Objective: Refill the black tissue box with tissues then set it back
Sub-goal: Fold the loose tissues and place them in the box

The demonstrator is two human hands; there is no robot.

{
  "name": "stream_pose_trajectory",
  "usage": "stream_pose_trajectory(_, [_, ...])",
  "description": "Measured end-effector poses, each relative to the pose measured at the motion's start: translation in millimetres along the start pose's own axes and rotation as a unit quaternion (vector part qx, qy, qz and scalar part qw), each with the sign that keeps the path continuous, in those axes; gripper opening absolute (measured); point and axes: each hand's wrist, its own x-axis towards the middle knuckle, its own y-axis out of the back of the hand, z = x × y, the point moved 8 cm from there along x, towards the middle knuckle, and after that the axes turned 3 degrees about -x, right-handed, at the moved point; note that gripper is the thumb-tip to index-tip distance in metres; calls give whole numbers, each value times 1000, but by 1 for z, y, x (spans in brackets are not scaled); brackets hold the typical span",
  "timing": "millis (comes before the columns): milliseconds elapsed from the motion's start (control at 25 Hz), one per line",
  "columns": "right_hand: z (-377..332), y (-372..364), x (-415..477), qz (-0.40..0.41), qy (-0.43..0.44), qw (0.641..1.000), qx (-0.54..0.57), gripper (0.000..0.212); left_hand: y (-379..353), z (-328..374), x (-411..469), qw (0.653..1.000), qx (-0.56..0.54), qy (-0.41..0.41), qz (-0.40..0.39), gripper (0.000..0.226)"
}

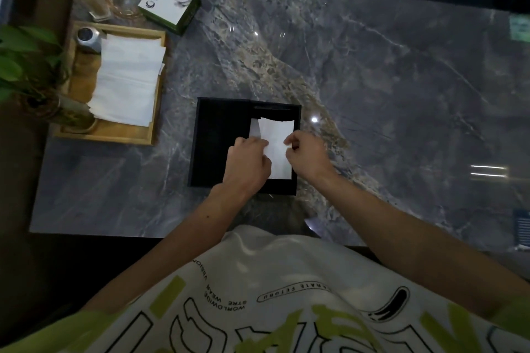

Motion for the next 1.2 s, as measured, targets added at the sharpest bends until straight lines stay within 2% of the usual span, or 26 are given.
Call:
stream_pose_trajectory(80, [-5, -5, 2, -23, 23, 997, -67, 35, -5, 5, 4, 995, 94, -18, -28, 31])
stream_pose_trajectory(160, [-14, -9, 3, -44, 70, 985, -152, 39, -10, 7, 6, 986, 154, -33, -54, 26])
stream_pose_trajectory(400, [-21, -25, 10, -133, 127, 927, -326, 10, -27, 2, 6, 955, 272, -53, -108, 39])
stream_pose_trajectory(640, [-20, -27, 15, -149, 162, 905, -365, 4, -35, -2, 3, 938, 315, -65, -131, 61])
stream_pose_trajectory(840, [-20, -22, 8, -122, 198, 904, -360, 15, -37, -2, -5, 936, 319, -56, -134, 76])
stream_pose_trajectory(1000, [-30, -25, -6, -96, 268, 865, -414, 28, -48, 5, -5, 928, 331, -78, -151, 71])
stream_pose_trajectory(1200, [-34, -37, -8, -115, 312, 804, -493, 44, -58, 5, 4, 917, 342, -83, -186, 75])
